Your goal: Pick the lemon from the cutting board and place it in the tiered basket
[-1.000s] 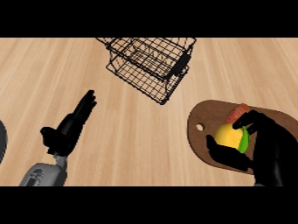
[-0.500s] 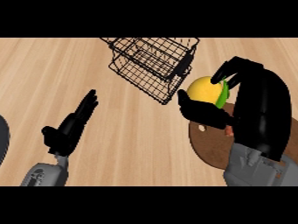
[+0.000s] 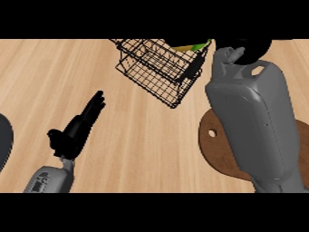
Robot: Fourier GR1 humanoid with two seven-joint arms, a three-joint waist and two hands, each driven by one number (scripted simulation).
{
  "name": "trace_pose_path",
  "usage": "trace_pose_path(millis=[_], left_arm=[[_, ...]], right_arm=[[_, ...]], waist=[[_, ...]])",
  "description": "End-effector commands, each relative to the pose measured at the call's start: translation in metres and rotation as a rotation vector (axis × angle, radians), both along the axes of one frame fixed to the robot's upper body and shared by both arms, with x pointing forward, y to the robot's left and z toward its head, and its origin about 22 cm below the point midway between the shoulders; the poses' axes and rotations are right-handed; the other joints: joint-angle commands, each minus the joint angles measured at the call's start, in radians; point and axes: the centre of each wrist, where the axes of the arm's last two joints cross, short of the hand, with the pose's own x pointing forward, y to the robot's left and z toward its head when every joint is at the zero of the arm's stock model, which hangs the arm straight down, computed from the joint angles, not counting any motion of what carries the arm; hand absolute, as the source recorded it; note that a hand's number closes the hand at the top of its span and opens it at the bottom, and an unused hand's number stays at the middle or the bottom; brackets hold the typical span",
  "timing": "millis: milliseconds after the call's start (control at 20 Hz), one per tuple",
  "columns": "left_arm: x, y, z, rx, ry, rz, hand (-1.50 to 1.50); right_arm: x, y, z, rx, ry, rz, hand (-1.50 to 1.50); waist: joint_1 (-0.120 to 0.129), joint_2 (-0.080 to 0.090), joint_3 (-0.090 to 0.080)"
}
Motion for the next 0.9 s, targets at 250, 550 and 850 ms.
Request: trace_pose_path(millis=[250,550,850], left_arm=[[0.002,-0.018,0.013,-0.01,0.003,-0.032,0.0],[0.017,-0.011,0.006,0.012,-0.033,-0.009,0.0],[-0.001,-0.012,-0.002,0.011,0.004,-0.034,0.0]], right_arm=[[0.072,0.022,0.019,0.055,0.125,-0.008,1.5],[0.095,0.036,-0.017,0.075,0.144,0.012,1.5],[0.105,0.041,-0.019,0.163,0.12,0.05,1.5]], waist=[[0.016,0.006,0.001],[0.015,0.014,0.0],[0.03,0.014,0.0]])
